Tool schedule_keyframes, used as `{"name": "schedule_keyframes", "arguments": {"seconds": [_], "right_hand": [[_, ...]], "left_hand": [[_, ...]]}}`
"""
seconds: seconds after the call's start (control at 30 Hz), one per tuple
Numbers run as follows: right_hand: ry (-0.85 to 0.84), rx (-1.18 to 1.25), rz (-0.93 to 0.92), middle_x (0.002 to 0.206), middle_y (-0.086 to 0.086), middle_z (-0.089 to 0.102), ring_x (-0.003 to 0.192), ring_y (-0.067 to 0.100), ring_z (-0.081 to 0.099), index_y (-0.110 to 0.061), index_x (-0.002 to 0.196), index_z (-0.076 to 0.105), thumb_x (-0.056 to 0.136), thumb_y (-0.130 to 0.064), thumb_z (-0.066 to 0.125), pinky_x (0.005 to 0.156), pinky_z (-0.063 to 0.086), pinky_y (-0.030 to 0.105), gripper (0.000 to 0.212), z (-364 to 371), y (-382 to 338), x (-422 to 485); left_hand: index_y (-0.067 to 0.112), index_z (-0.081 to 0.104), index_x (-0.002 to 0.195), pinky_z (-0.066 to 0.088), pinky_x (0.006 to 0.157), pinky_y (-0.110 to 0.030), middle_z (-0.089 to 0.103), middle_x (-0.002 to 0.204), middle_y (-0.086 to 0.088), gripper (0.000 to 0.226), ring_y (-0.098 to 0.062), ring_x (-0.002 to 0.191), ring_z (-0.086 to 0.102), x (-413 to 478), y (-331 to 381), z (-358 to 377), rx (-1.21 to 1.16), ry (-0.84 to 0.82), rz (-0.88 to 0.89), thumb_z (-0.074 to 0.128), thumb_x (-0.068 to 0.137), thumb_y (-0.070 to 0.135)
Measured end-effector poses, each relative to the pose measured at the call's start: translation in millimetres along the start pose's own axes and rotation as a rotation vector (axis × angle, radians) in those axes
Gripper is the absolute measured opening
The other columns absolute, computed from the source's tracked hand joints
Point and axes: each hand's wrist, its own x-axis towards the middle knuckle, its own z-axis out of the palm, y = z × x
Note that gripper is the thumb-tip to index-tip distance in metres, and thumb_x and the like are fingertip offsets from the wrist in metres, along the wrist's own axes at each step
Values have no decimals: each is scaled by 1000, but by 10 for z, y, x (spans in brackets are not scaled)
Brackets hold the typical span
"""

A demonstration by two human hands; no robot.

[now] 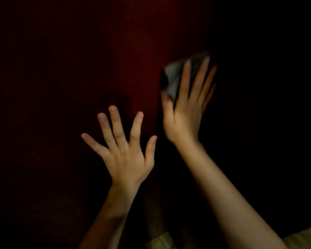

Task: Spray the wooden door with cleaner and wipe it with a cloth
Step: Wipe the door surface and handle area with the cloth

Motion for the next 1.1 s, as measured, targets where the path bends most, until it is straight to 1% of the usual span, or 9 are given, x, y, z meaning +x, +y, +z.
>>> {"name": "schedule_keyframes", "arguments": {"seconds": [0.13, 0.27, 0.33, 0.4, 0.47, 0.57, 0.73, 0.93, 1.1], "right_hand": [[83, -31, -33, 163, 34, 18, 153, 51, 10, -4, 158, 29, 104, -48, 32, 124, 5, 59, 70, -92, -138, 335], [-137, -35, -63, 168, 22, -12, 154, 42, -13, -24, 162, -7, 102, -48, 39, 123, -6, 59, 80, 196, 217, -586], [-270, -28, -52, 165, 13, -31, 151, 36, -28, -28, 160, -19, 102, -52, 32, 120, -3, 69, 81, 351, 400, -1234], [-338, -30, 27, 162, 15, -31, 149, 36, -34, -24, 159, -20, 98, -47, 35, 114, 3, 77, 86, 423, 464, -1654], [-332, 17, 82, 161, 17, -29, 148, 40, -34, -22, 159, -22, 100, -44, 33, 115, -5, 74, 83, 459, 372, -1733], [-230, 98, 75, 161, 33, -17, 146, 58, -18, -19, 159, -19, 106, -48, 21, 114, -10, 73, 73, 473, 10, -1469], [-74, 89, 86, 154, 50, 4, 141, 69, 0, -18, 161, -13, 105, -42, 31, 113, -3, 75, 75, 476, -896, -956], [-171, 63, 117, 162, 40, 2, 145, 67, 6, -24, 159, -7, 104, -58, 19, 108, 9, 82, 70, 523, -1971, -656], [-190, 42, -70, 166, 32, 2, 148, 62, 5, -28, 160, -8, 103, -60, 22, 110, 9, 81, 73, 542, -3208, -427]], "left_hand": [[28, 20, 162, -11, 120, -69, 6, 168, -23, 64, -28, 158, -23, -5, -23, -12, 18, -17, 7, 28, 107, 60], [27, 23, 162, -10, 122, -68, 1, 171, -12, 64, -29, 159, -19, 6, -15, -65, 2, -14, 3, 25, 107, 61], [27, 26, 161, -12, 123, -65, -5, 171, -6, 63, -27, 160, -18, 13, -24, -134, -49, -36, -2, 25, 107, 60], [28, 26, 161, -13, 125, -60, -4, 172, -4, 62, -24, 161, -15, 8, -81, -232, -106, -77, -6, 25, 107, 59], [28, 27, 160, -10, 126, -59, 3, 173, -5, 60, -21, 162, -11, -21, -228, -329, -77, -87, -5, 25, 108, 58], [32, 32, 157, -5, 125, -65, 11, 171, -8, 55, -20, 162, -7, -57, -570, -497, -17, -61, -42, 26, 108, 56], [33, 40, 151, -1, 126, -66, 13, 170, -10, 50, -25, 162, -1, -121, -1331, -894, 10, 31, -247, 32, 107, 53], [25, 42, 151, 10, 126, -67, 15, 171, -10, 49, -25, 162, 6, -260, -2330, -1475, -53, 96, -384, 33, 109, 48], [22, 43, 153, 13, 127, -63, 18, 172, -8, 52, -22, 162, 9, -316, -3122, -1905, -36, 100, -455, 31, 109, 47]]}}
